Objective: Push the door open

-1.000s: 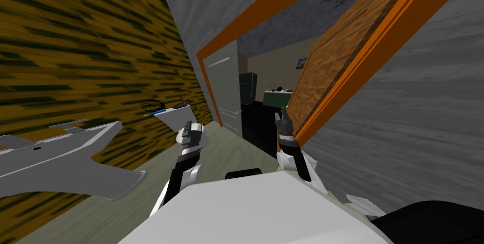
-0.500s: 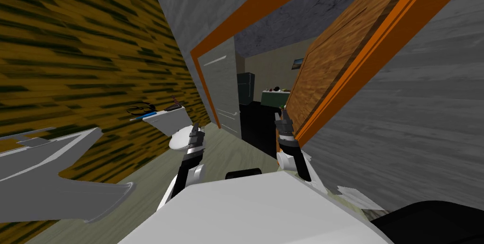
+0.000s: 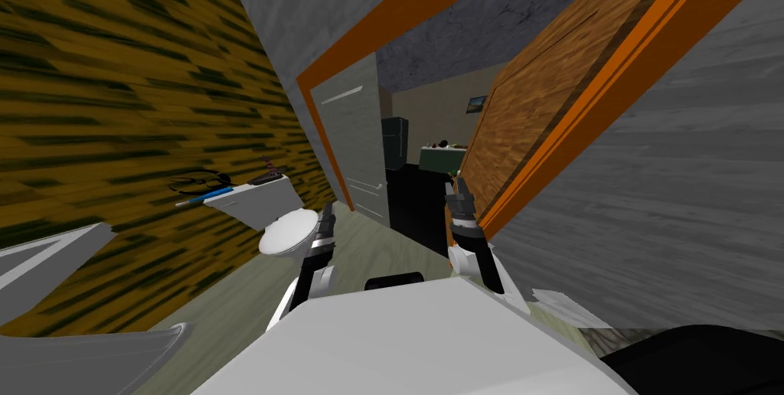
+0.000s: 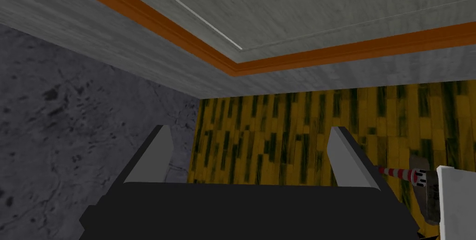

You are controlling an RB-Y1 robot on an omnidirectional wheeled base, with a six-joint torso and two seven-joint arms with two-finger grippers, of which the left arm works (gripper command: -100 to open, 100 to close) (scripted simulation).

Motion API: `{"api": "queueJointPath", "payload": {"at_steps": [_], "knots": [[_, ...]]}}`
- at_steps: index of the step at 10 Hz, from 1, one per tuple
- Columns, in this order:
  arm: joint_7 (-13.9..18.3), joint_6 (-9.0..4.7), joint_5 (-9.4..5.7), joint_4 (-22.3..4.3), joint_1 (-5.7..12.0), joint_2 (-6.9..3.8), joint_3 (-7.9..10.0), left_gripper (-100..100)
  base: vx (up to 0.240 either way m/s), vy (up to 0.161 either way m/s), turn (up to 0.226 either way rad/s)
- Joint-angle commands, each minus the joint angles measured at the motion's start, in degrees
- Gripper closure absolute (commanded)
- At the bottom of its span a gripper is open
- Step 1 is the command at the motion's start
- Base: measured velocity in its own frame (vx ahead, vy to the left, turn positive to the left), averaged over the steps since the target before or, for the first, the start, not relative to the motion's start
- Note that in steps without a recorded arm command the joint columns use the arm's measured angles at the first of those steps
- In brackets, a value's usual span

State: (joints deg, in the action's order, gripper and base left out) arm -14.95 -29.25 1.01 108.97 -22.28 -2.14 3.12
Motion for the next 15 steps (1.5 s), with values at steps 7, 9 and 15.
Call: {"api": "queueJointPath", "payload": {"at_steps": [7, 9, 15], "knots": [[-10.2, -2.85, 3.58, -10.4, 3.28, -1.18, 0.03, -100, 0.06, 0.04, -0.092], [-13.6, -4.03, 5.05, -14.5, 4.64, -1.5, 0.02, -100, 0.063, 0.046, -0.12], [-21.9, -6.41, 8.01, -22.5, 7.38, -1.97, -0.01, -100, 0.059, 0.047, -0.089]]}}
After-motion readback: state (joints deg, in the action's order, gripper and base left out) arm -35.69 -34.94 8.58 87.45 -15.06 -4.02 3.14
